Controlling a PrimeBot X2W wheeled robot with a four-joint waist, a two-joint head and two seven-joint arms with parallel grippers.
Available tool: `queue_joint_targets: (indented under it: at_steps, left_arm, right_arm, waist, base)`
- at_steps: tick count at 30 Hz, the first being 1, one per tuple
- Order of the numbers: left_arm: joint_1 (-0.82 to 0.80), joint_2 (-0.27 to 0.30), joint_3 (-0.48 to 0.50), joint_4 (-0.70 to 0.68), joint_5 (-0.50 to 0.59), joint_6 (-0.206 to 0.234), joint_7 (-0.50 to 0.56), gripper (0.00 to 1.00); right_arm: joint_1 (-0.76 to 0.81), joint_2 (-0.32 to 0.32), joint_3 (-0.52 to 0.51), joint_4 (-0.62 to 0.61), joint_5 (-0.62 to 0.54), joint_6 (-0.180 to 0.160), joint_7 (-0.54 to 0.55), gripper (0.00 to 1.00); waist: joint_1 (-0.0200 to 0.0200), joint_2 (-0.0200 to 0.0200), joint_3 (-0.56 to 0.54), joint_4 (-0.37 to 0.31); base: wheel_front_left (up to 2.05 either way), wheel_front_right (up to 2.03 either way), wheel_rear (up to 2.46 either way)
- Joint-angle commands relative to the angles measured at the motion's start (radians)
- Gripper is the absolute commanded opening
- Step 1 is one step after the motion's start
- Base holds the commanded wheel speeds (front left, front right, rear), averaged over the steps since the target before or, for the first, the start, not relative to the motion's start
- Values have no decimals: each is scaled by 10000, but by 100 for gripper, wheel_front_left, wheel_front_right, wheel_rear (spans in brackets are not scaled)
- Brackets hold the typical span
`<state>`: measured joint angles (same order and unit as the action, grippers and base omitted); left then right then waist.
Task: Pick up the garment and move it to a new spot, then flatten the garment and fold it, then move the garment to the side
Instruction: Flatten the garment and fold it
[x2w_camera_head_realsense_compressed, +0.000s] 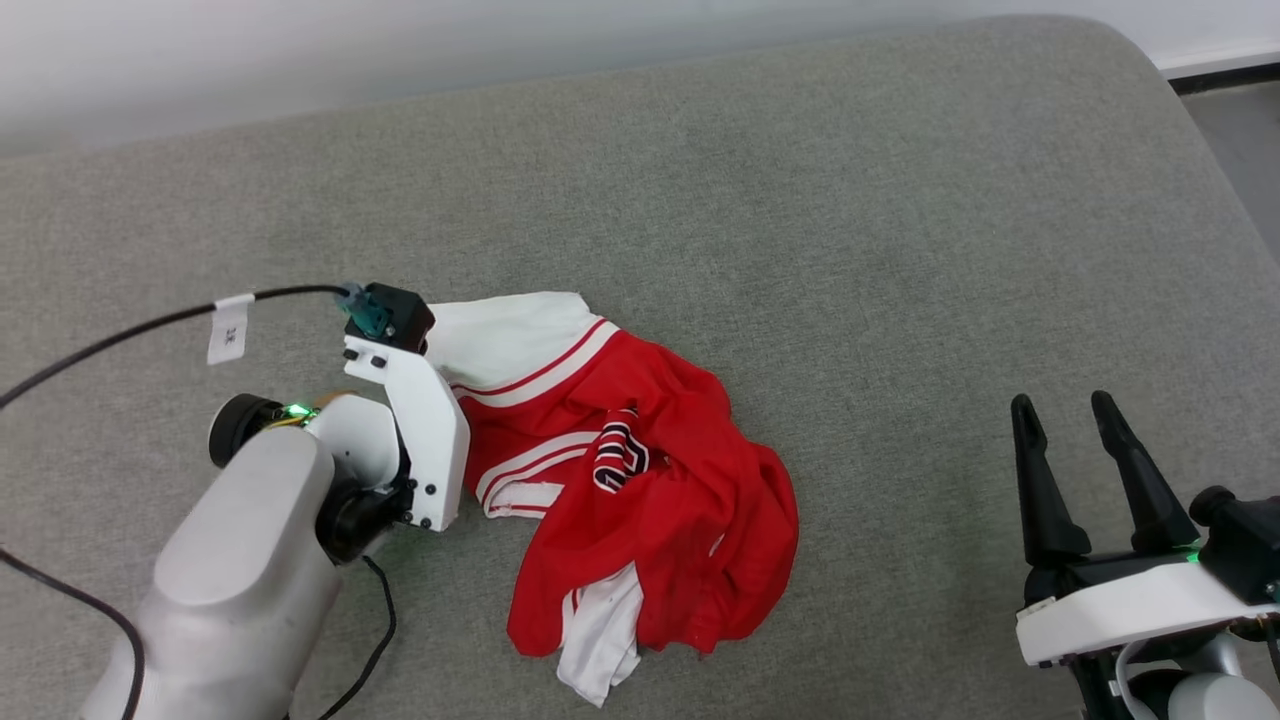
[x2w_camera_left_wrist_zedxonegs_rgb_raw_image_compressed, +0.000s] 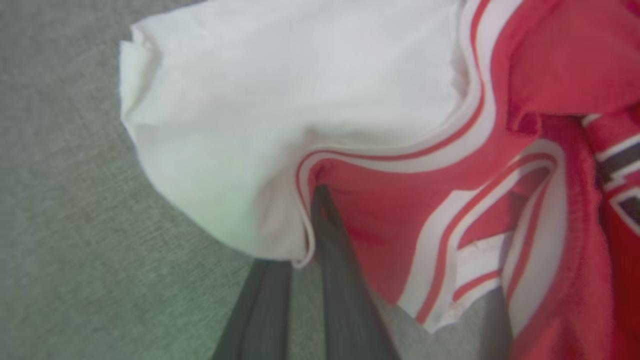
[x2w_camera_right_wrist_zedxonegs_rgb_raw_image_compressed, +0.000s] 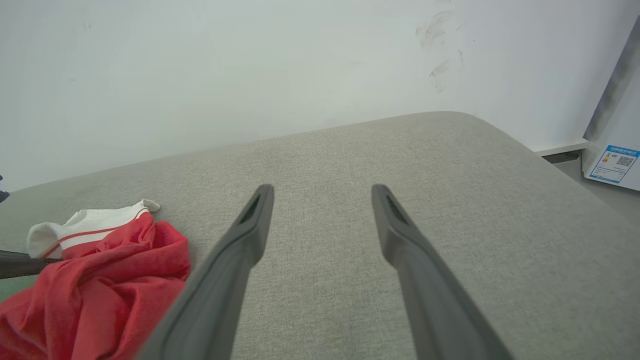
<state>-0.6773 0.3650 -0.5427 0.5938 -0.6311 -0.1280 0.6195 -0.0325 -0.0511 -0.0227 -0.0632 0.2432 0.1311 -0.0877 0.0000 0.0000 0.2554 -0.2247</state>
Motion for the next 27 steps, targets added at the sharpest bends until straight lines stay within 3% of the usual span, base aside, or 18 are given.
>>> queue_joint_targets:
  at_steps: [1, 5, 8, 12, 17, 18, 24, 25, 27]
  left_arm:
    - [350, -47, 18, -166, 118, 76, -543, 0]
    - [669, 100, 399, -1065, 219, 528, -1659, 0]
    - [1030, 218, 509, -1637, 294, 783, -1989, 0]
    - [2089, 524, 883, -2938, 187, 1443, -2433, 0]
    - [4200, 838, 1378, -4530, -247, 2451, -2441, 0]
    - [5585, 890, 1584, -5238, -648, 3000, -2289, 0]
    - [7343, 666, 1678, -5733, -1212, 3515, -2251, 0]
    - [7452, 611, 1646, -5754, -1242, 3535, -2300, 4]
    - [7477, 477, 1577, -5829, -1181, 3492, -2497, 100]
  right_arm:
    - [50, 12, -104, 43, -15, -5, -57, 100]
    - [132, 15, -289, -58, -92, -5, -13, 100]
    - [190, 14, -341, -109, -142, -7, 47, 100]
    - [280, 12, -358, -220, -214, -7, 152, 100]
    - [405, 12, -403, -331, -288, -7, 339, 100]
    - [527, 12, -434, -404, -328, -7, 444, 100]
    - [671, 12, -426, -579, -420, -7, 655, 100]
    - [712, 12, -434, -616, -430, -7, 693, 100]
    - [766, 12, -461, -691, -490, -7, 781, 100]
  waist:
    - [0, 0, -130, 131]
    - [0, 0, -295, 542]
    - [0, 0, -384, 770]
    - [0, 0, -580, 1147]
    - [0, 0, -846, 1455]
    - [0, 0, -1016, 1568]
    - [0, 0, -1322, 1680]
    - [0, 0, -1378, 1692]
    - [0, 0, -1492, 1721]
  base:
    - [0, 0, 0]
    - [0, 0, 0]
    - [0, 0, 0]
    - [0, 0, 0]
    - [0, 0, 0]
    - [0, 0, 0]
    - [0, 0, 0]
    - [0, 0, 0]
    - [0, 0, 0]
